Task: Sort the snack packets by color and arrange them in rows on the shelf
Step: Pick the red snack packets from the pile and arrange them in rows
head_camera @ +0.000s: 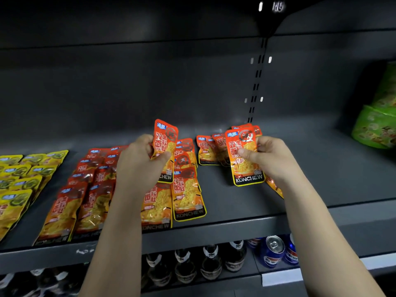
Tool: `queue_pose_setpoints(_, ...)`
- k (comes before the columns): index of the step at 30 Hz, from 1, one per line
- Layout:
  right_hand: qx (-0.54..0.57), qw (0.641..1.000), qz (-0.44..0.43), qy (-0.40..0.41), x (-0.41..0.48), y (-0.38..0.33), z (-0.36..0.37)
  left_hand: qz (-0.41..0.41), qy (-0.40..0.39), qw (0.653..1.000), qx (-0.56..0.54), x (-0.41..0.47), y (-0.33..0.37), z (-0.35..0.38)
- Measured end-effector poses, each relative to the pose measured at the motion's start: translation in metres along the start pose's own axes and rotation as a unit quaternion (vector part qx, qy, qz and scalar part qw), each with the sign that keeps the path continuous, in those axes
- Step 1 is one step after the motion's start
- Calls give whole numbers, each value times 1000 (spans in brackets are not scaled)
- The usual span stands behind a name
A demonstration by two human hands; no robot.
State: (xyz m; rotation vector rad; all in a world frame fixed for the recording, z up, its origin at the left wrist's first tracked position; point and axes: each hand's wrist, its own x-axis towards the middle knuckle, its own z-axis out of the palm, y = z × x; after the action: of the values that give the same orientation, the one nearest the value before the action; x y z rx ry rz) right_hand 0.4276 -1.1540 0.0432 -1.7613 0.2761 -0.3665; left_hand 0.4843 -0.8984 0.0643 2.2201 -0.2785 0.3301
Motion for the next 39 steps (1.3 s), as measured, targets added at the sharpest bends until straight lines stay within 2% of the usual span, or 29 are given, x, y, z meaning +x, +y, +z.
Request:
queue_pose_setpoints(7, -102, 995, -3, 2, 18, -15, 21, -19, -8, 999, -43, -1, -13, -16)
queue_pose_setpoints(24, -184, 982, 41, -18, 43, -2, 52, -45, -36, 995, -76, 2, -29, -21)
queue_pose_setpoints(31, -203, 979, 18, 9, 46, 0, 65, -38, -34, 995, -80, 1, -30, -20)
queue_pose_setpoints(39, -227, 973, 38, -2, 58, 8, 69, -41, -38, 996, -68, 1, -30, -18)
